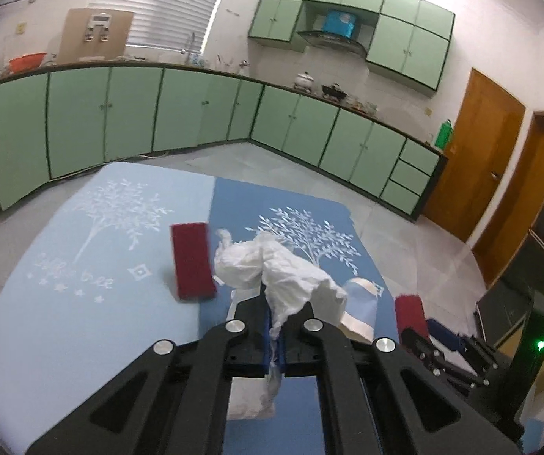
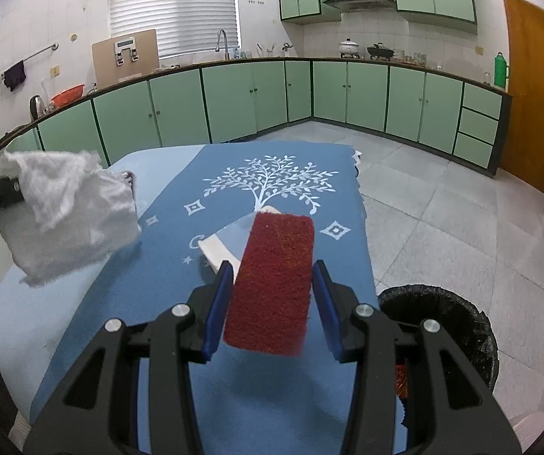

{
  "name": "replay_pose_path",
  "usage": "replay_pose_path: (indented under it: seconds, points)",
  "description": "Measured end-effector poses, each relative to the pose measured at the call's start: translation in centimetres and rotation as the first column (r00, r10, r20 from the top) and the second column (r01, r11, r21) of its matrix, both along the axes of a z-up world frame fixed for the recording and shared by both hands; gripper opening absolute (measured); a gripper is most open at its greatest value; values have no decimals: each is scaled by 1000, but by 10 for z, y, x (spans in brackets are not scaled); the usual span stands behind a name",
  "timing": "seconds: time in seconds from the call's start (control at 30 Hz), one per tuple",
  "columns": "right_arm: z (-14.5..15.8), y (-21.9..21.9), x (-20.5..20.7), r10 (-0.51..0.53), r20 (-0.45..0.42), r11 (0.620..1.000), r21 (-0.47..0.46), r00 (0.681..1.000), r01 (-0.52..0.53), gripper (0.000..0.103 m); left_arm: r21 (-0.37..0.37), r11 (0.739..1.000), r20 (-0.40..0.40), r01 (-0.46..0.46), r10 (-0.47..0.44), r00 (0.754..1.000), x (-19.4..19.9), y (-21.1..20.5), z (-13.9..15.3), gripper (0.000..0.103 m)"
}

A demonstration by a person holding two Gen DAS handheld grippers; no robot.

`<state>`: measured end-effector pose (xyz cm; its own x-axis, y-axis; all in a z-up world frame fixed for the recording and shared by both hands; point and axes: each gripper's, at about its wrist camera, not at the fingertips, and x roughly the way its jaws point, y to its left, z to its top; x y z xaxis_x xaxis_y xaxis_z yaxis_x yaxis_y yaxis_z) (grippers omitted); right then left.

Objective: Collect trash
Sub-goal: 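Grasp the white tissue with the left gripper and lift it, then carry the tissue and red pad over the black bin with both grippers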

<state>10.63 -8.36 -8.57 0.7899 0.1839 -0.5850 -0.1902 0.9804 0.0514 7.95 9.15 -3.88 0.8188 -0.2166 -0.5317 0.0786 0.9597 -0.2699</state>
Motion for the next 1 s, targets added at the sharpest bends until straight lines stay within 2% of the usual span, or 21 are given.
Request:
replay_pose_path:
  seconds: [0.3, 0.6, 1.0]
  points:
    - [14, -15, -4, -18, 23, 1000, 21, 1000, 17, 42, 9, 998, -31, 64, -64, 997, 10, -23, -11, 3]
    - [31, -36, -7, -49, 36, 999, 17, 998, 49, 42, 42, 991, -2, 128, -128, 992, 11, -55, -2, 3]
    - [58, -84, -13, -115, 60, 993, 19, 992, 114, 42, 82, 970, 7, 228, -230, 973, 20, -121, 6, 3]
